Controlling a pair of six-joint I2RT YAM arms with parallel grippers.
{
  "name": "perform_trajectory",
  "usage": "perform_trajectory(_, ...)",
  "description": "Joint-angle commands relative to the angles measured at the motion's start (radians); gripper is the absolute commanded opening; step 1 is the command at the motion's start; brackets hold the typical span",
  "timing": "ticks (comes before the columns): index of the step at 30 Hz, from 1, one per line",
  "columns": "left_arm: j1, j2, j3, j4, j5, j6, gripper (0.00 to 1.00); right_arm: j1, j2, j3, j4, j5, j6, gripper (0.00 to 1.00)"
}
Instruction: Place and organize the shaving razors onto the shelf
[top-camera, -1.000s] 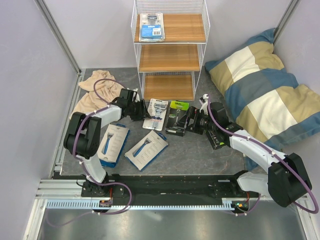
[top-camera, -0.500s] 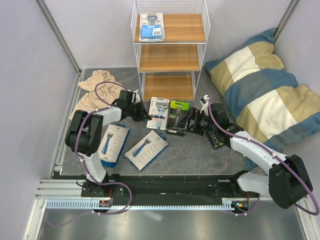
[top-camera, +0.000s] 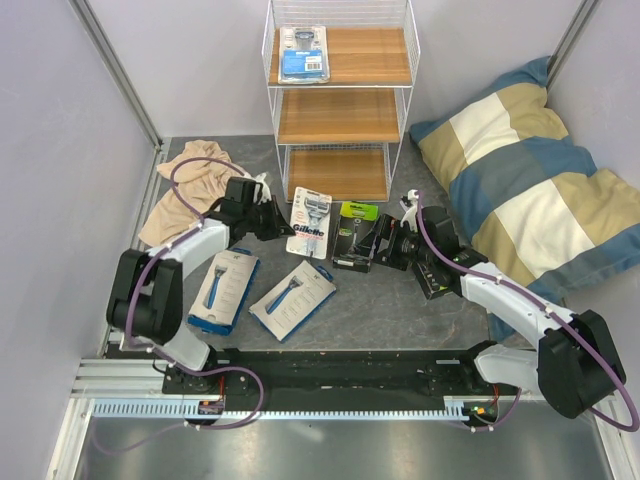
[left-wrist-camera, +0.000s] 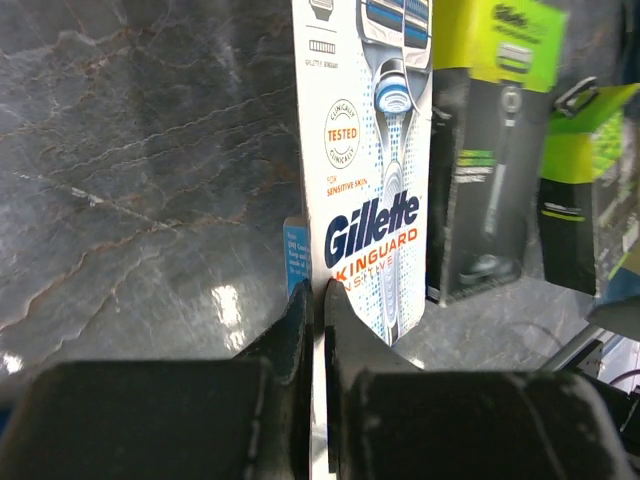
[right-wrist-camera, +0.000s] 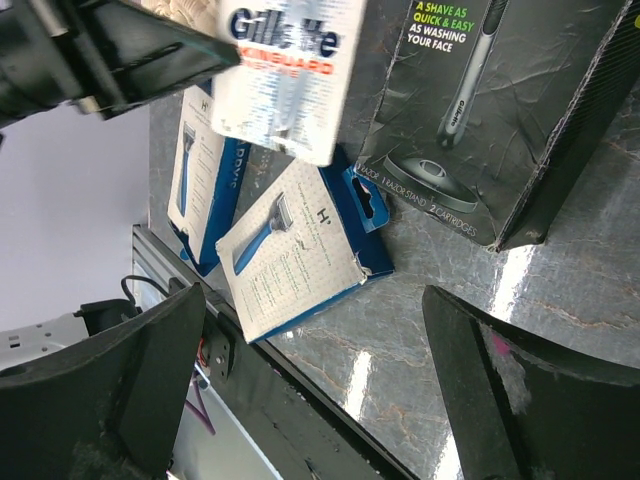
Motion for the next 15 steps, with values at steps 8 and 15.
perform_trajectory(8, 0.005, -0.248, 0.1, -0.314, -0.146, 0.148, 0.02, 0.004, -0.018, -0.006, 0.026, 0.01, -0.007, 0.98)
perform_trajectory(15, 0.002, -0.351, 0.165, -0.482, -0.324, 0.243, 0.02, 0.007, -0.009, -0.009, 0.026, 0.008, -0.007, 0.98)
